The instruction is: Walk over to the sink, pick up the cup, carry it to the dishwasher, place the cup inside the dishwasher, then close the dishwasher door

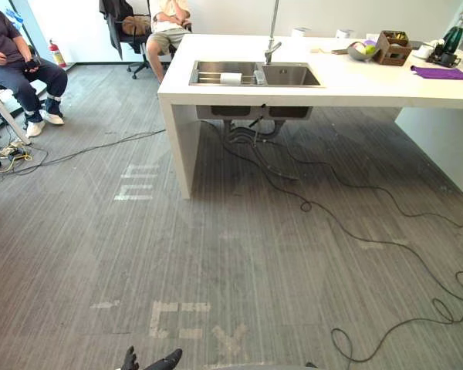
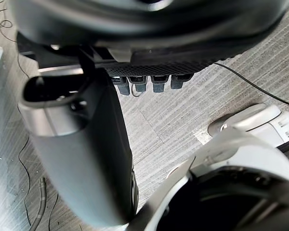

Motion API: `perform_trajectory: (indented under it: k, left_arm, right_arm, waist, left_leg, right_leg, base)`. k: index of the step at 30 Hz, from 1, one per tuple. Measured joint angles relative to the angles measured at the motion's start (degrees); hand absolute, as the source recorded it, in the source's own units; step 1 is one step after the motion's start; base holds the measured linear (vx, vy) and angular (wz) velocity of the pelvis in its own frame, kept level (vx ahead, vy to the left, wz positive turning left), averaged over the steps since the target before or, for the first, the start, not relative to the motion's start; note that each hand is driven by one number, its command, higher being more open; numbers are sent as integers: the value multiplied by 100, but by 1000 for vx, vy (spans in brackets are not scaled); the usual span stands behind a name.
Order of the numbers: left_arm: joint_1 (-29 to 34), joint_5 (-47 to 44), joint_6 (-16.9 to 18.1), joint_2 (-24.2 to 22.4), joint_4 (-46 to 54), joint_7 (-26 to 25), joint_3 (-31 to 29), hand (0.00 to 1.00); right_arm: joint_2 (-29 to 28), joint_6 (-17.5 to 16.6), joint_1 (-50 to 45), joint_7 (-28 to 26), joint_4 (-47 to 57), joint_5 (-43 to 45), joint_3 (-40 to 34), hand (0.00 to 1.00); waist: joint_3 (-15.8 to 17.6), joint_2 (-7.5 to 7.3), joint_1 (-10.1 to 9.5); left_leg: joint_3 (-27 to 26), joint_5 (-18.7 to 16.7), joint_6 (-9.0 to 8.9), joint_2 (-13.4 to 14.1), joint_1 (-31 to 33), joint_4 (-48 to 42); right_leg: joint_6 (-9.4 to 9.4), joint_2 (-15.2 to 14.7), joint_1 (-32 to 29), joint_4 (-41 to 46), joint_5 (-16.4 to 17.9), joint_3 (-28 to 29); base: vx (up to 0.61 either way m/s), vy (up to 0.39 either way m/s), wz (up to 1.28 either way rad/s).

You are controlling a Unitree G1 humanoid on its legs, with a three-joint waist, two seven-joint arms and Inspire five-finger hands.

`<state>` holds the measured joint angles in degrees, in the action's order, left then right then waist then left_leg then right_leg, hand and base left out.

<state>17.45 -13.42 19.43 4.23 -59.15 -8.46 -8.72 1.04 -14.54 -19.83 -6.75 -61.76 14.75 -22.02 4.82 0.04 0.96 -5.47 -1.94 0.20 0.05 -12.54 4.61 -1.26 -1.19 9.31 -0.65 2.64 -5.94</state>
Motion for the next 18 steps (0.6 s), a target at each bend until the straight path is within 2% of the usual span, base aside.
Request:
perform_trajectory:
  k: [18]
  left_arm:
    - [-203,-122,-493,39,-149,401,-37,100]
  right_arm:
    - [122,70,471,-166,-48,-91,226,100]
  waist:
    - [51,-71,-23]
  left_leg:
    - [34,-5,-7,4,22,15]
  right_leg:
    - [-5,11,2,-72,-6,-33]
  base:
    - [-19,-24,1]
